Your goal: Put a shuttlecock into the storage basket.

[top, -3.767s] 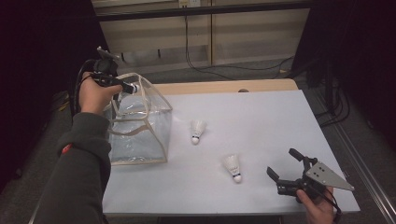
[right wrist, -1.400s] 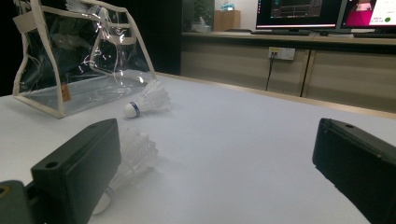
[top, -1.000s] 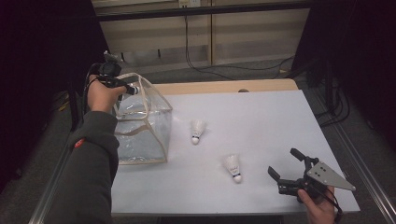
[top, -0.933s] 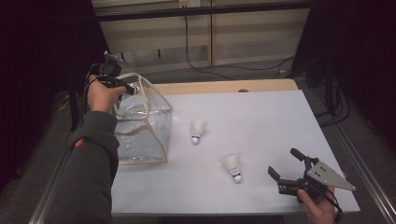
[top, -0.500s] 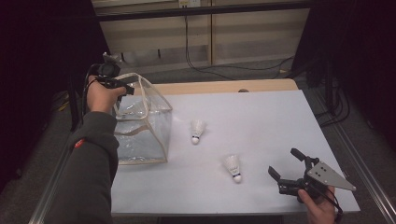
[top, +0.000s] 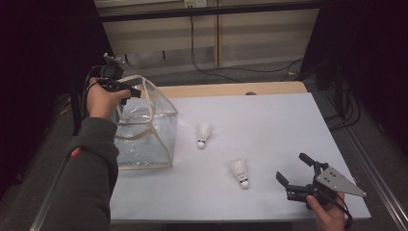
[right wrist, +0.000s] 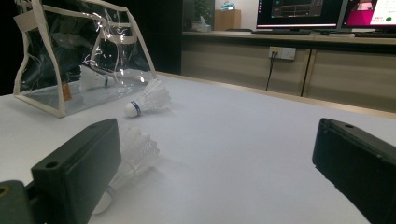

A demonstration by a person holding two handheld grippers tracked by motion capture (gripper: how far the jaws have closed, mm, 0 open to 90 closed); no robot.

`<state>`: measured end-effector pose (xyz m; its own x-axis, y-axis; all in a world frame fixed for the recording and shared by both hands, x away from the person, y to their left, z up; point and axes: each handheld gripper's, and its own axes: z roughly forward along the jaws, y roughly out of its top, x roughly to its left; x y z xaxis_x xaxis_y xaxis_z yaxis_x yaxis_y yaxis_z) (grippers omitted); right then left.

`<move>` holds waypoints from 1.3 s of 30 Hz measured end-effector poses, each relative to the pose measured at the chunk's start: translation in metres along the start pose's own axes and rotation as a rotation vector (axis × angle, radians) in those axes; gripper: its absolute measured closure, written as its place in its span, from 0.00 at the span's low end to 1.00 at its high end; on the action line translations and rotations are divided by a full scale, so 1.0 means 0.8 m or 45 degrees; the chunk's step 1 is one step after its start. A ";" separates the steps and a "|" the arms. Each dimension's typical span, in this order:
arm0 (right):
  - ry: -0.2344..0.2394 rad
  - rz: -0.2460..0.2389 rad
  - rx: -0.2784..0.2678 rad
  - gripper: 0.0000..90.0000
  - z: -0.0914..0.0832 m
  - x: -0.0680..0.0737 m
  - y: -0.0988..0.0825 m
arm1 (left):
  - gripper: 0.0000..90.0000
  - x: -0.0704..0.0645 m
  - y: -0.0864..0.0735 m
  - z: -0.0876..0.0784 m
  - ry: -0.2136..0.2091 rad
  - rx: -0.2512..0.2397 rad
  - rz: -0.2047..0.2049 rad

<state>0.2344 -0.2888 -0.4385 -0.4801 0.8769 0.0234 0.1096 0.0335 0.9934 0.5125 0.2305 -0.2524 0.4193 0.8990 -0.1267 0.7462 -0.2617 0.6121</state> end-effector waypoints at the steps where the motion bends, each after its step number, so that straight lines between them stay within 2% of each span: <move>1: 0.001 -0.001 -0.001 0.01 0.000 0.000 0.000 | 0.75 -0.001 0.000 -0.001 -0.001 -0.010 0.001; 24: 0.007 -0.008 -0.001 0.01 0.004 0.002 0.002 | 0.52 -0.018 -0.006 -0.028 -0.126 -0.045 -0.002; 39: 0.001 -0.003 -0.010 0.01 0.004 0.001 0.003 | 0.34 -0.045 -0.003 -0.036 -0.219 -0.048 0.046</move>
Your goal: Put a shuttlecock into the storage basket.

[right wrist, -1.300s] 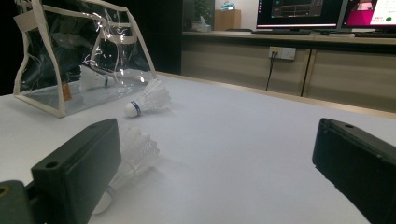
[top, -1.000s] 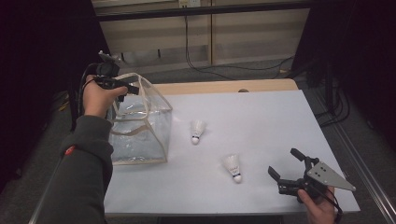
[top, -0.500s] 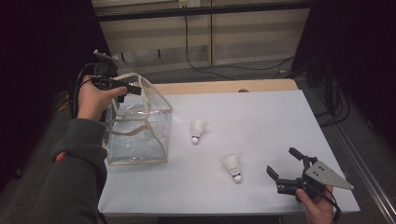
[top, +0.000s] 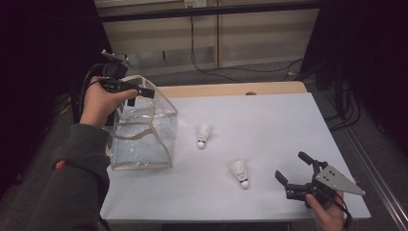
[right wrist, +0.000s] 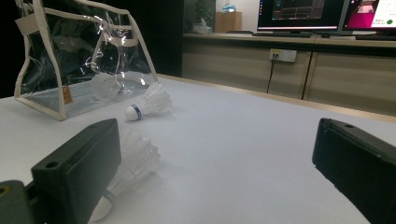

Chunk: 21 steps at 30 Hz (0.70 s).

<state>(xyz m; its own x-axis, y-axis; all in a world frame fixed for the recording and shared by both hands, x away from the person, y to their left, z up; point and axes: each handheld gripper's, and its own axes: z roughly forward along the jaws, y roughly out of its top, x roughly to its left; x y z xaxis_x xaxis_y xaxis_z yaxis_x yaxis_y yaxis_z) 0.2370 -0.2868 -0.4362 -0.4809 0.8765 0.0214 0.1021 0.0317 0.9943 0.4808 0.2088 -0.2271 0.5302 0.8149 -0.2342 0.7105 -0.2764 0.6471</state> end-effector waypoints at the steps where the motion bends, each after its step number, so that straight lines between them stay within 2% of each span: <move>1: 0.000 0.000 0.000 0.01 0.000 0.000 0.000 | 0.33 -0.001 0.000 -0.001 -0.011 -0.005 0.000; 7: 0.003 -0.006 0.005 0.01 0.000 0.001 0.000 | 0.29 -0.005 -0.001 -0.010 -0.039 -0.021 0.002; 14: 0.003 -0.001 -0.001 0.01 0.000 0.001 0.001 | 0.27 -0.013 -0.003 -0.011 -0.068 -0.021 0.007; 21: 0.004 -0.003 -0.001 0.01 0.000 0.001 0.001 | 0.24 -0.027 -0.004 -0.009 -0.123 0.013 0.040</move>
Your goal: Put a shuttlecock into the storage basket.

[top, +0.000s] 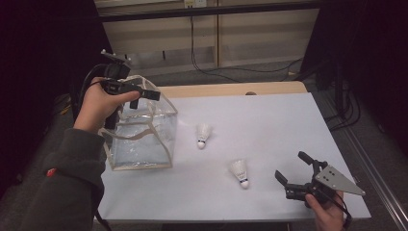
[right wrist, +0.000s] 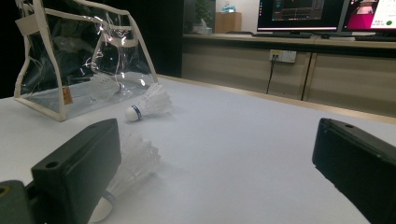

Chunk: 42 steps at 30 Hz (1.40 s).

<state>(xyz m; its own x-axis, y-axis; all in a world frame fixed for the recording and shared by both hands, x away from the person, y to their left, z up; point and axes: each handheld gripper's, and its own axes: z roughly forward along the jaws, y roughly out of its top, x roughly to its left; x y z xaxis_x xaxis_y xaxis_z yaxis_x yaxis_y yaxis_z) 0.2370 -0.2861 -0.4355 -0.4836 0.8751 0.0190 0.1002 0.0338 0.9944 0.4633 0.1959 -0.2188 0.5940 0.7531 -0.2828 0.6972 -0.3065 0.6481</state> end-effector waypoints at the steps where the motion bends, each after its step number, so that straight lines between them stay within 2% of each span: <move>1: 0.000 -0.001 0.000 0.01 0.000 0.000 0.000 | 0.24 -0.002 0.000 0.001 -0.007 0.004 0.004; 5: -0.001 -0.002 0.002 0.01 0.000 0.000 0.000 | 0.23 -0.012 0.000 0.004 -0.051 0.005 0.011; 22: 0.003 -0.002 0.006 0.01 0.002 0.001 0.000 | 0.23 -0.046 0.002 0.011 -0.140 0.028 0.099; 42: 0.002 -0.006 0.002 0.01 0.003 0.001 0.000 | 0.22 -0.074 0.000 0.017 -0.205 0.038 0.158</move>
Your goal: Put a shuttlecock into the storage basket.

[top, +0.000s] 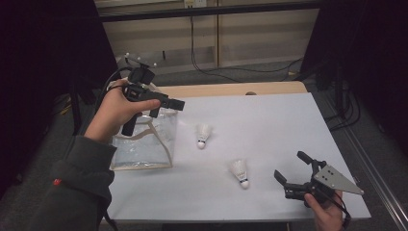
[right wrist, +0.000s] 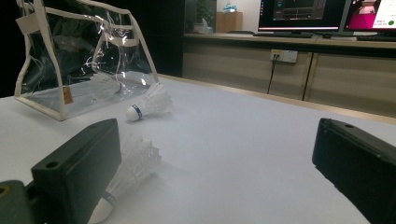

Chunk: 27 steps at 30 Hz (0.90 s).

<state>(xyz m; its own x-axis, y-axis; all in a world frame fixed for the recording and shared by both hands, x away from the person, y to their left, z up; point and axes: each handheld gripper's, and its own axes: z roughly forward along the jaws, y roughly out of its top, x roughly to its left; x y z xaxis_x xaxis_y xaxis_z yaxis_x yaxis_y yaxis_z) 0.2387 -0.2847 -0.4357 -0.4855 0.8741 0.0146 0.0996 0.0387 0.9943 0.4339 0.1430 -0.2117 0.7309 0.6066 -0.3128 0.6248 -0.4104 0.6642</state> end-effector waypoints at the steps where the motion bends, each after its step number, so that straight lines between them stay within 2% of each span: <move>1: -0.001 -0.001 0.000 0.01 0.000 0.000 0.000 | 0.22 -0.001 0.000 0.001 -0.003 0.001 0.003; 17: -0.003 -0.004 0.008 0.01 -0.002 0.000 -0.001 | 0.19 -0.015 -0.009 0.023 -0.035 0.026 0.033; 20: -0.002 -0.004 0.011 0.01 0.000 0.001 -0.001 | 0.19 -0.015 -0.011 0.027 -0.043 0.018 0.025; 27: 0.005 -0.008 0.019 0.01 0.003 0.001 -0.003 | 0.17 -0.017 -0.019 0.036 -0.054 0.014 0.045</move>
<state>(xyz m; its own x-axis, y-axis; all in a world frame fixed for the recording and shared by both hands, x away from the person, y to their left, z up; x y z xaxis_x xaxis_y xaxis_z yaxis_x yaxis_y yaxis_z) 0.2402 -0.2826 -0.4382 -0.4893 0.8721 0.0088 0.1096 0.0515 0.9926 0.4222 0.1210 -0.2372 0.7634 0.5621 -0.3183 0.6014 -0.4385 0.6678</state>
